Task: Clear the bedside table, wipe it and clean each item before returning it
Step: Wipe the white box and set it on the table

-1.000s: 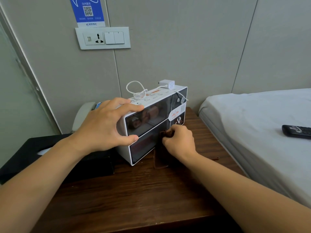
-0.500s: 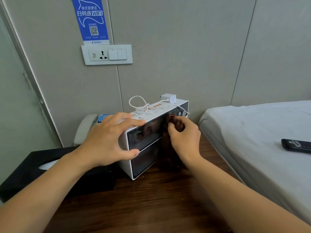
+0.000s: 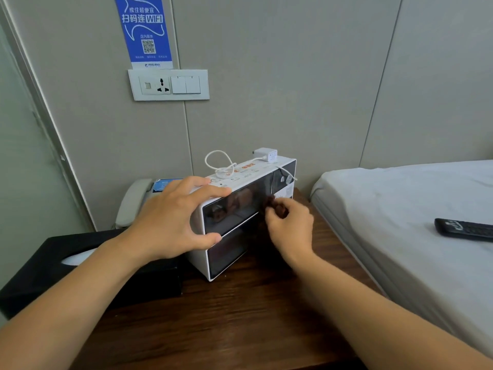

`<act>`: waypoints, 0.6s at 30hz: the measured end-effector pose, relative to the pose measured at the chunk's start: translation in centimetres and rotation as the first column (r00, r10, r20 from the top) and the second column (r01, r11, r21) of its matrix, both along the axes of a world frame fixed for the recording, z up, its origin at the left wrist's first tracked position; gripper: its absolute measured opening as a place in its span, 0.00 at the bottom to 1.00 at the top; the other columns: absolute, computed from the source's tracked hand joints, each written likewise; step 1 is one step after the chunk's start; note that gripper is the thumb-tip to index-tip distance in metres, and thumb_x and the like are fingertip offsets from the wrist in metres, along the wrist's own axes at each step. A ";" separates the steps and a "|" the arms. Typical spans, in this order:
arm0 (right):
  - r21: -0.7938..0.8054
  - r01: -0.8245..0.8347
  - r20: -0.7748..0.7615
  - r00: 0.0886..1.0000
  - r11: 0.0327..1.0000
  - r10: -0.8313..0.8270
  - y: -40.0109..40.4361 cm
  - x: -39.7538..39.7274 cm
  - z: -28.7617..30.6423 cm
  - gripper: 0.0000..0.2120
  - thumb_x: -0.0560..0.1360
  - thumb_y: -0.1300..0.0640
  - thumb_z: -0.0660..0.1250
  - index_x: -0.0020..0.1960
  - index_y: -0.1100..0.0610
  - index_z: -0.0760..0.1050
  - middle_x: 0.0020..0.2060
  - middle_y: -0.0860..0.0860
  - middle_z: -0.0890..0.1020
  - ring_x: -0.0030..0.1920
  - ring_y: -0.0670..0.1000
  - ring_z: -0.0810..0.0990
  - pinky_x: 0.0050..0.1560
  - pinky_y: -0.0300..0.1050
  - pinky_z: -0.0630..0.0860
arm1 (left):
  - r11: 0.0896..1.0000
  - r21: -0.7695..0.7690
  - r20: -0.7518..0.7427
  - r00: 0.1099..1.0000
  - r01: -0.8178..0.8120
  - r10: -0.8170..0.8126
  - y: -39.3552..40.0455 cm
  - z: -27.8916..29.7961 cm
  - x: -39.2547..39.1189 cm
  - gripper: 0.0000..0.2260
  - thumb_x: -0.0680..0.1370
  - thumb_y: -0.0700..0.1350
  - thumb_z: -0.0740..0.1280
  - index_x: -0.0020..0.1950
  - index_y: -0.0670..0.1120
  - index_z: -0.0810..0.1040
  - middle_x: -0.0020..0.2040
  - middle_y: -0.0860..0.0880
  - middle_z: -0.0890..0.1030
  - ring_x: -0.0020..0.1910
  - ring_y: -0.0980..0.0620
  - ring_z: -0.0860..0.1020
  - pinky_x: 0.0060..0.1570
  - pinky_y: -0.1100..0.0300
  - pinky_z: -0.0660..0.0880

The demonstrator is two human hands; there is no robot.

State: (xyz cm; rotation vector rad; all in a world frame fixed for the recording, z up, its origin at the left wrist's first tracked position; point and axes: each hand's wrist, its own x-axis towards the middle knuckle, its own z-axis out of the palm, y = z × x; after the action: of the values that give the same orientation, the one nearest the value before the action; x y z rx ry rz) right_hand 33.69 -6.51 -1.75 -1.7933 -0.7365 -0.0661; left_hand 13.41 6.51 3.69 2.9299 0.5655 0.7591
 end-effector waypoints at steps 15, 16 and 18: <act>-0.071 -0.087 0.014 0.996 0.994 0.089 -5.2 0.6 0.8 0.02 0.71 0.54 0.75 0.41 0.50 0.83 0.37 0.43 0.85 0.43 0.43 0.82 0.48 0.44 0.78 | 0.978 -0.146 -0.086 0.983 0.147 -0.160 1.2 1.6 -0.4 0.36 0.67 0.61 0.75 0.69 0.77 0.60 0.73 0.68 0.64 0.73 0.57 0.63 0.73 0.50 0.65; -0.069 -0.082 0.017 0.996 0.994 0.083 -5.7 0.8 0.9 0.02 0.71 0.54 0.75 0.41 0.49 0.83 0.37 0.42 0.85 0.43 0.42 0.82 0.48 0.43 0.78 | 0.973 -0.173 -0.109 0.979 0.152 -0.172 1.6 1.9 -0.4 0.36 0.68 0.60 0.75 0.69 0.76 0.60 0.73 0.69 0.63 0.74 0.56 0.63 0.74 0.50 0.64; -0.073 -0.070 0.026 0.997 0.995 0.072 -6.6 1.4 1.0 0.02 0.71 0.55 0.75 0.41 0.49 0.83 0.37 0.41 0.85 0.42 0.40 0.82 0.48 0.43 0.78 | 0.964 -0.224 -0.177 0.967 0.144 -0.185 2.3 2.7 -0.4 0.39 0.69 0.54 0.78 0.71 0.76 0.59 0.73 0.71 0.61 0.75 0.57 0.62 0.75 0.51 0.62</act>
State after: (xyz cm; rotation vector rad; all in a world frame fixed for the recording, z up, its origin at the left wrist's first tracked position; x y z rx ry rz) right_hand 35.07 -13.09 -0.78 -1.8364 -0.8321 -0.0181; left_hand 13.00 8.80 6.43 2.8253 0.3787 0.3689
